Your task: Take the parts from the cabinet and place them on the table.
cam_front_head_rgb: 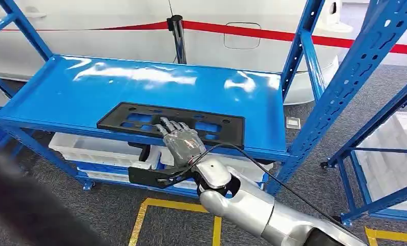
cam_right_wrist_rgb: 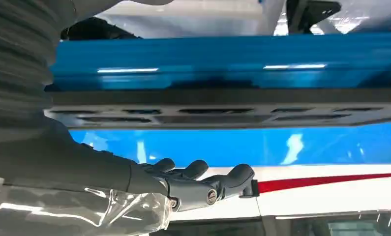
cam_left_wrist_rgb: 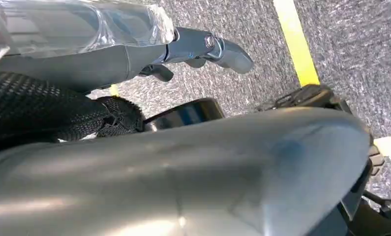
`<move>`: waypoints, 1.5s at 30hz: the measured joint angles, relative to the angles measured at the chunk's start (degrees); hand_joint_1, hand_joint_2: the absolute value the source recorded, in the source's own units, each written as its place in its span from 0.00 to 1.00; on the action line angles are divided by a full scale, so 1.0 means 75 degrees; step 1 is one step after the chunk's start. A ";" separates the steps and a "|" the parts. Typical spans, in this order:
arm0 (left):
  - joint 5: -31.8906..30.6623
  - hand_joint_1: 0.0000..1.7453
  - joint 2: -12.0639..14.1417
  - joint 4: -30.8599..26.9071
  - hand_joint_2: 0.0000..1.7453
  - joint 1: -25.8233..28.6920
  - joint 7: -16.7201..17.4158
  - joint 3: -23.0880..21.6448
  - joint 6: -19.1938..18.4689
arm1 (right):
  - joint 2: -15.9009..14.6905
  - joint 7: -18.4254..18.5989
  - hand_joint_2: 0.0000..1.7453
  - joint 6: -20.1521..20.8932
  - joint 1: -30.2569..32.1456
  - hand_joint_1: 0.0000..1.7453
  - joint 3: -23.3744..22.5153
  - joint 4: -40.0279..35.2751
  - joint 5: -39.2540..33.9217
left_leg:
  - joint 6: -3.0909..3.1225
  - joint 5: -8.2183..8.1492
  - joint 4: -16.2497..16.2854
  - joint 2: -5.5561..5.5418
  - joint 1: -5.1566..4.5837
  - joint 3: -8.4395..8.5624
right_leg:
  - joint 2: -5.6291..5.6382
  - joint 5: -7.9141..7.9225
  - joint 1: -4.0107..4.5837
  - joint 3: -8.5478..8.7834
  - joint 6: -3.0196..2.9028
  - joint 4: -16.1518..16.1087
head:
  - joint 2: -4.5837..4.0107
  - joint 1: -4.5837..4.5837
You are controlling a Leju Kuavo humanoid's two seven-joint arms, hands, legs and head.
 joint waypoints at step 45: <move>-0.0023 0.00 0.0026 0.0000 0.00 0.0004 -0.0032 0.0000 -0.0032 | 0.0079 -0.0285 1.00 0.0469 0.0086 0.00 0.0047 -0.0108 -0.0154 | 0.0017 0.0220 0.0094 0.0062 -0.0007 -0.0292 | 0.0004 -0.0250 0.0009 0.0404 0.0031 -0.0136 | 0.0000 -0.0012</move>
